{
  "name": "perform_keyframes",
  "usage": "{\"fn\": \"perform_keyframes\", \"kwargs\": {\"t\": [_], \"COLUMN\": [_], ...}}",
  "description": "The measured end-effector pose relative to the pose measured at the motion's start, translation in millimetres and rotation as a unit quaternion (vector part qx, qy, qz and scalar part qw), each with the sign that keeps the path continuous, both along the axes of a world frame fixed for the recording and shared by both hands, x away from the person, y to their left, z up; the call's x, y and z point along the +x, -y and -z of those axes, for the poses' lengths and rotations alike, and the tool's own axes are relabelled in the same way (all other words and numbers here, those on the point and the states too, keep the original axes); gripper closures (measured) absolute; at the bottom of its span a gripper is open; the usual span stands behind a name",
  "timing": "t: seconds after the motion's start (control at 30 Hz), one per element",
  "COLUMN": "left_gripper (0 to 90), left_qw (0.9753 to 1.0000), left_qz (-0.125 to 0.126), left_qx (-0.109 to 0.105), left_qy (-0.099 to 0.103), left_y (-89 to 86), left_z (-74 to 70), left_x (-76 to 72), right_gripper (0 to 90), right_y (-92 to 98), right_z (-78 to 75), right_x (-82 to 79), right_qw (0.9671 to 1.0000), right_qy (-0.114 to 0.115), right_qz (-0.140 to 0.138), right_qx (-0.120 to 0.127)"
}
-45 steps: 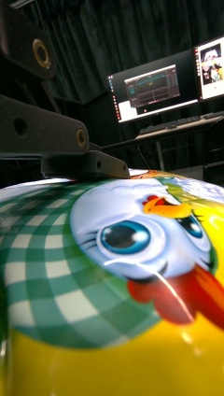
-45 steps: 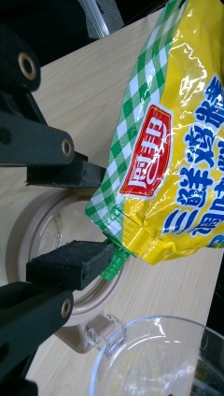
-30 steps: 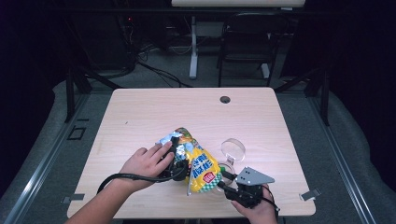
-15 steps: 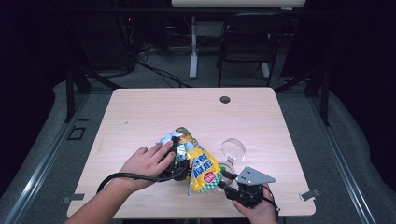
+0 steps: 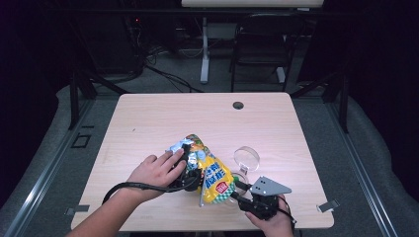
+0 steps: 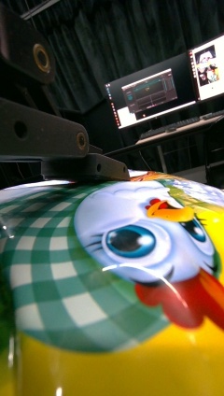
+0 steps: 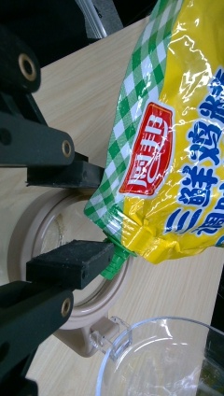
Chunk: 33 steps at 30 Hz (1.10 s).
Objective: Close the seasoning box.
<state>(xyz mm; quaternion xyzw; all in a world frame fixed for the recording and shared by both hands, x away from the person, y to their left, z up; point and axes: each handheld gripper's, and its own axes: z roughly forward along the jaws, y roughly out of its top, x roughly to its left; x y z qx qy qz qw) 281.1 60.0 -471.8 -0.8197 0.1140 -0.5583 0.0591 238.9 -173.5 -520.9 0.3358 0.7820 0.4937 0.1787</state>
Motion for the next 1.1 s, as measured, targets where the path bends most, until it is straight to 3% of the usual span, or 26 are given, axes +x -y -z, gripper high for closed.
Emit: {"fn": "perform_keyframes", "kwargs": {"t": [0.53, 0.93, 1.0, 1.03, 1.07, 1.1], "left_gripper": [62.3, 62.4, 62.5, 62.5, 62.6, 62.5], "left_qw": [0.9999, 0.9996, 0.9997, 0.9996, 0.9996, 0.9996], "left_qz": [0.001, 0.003, 0.003, 0.002, 0.001, 0.001], "left_qx": [0.000, 0.002, 0.004, 0.004, 0.004, 0.004], "left_qy": [-0.012, -0.026, -0.025, -0.027, -0.027, -0.027], "left_y": [0.0, 1.3, 2.0, 2.1, 2.4, 2.4], "left_z": [-2.4, -2.0, -2.2, -2.7, -3.8, -3.8], "left_x": [0.9, 1.0, 1.0, 1.2, 1.8, 1.8], "right_gripper": [61.1, 56.2, 56.3, 57.1, 58.3, 58.3], "right_y": [-1.3, -4.1, -5.7, -2.8, -6.6, -6.6], "right_z": [-0.1, -2.1, -2.9, -9.4, -4.1, -4.1], "right_x": [-2.0, -6.7, -8.2, -11.8, -9.6, -9.6], "right_qw": [1.0000, 0.9993, 0.9987, 0.9970, 0.9980, 0.9980], "right_qy": [0.005, 0.033, 0.044, 0.024, 0.053, 0.053], "right_qz": [0.005, 0.007, 0.007, 0.002, 0.005, 0.005], "right_qx": [-0.005, -0.017, -0.026, -0.074, -0.034, -0.034]}}
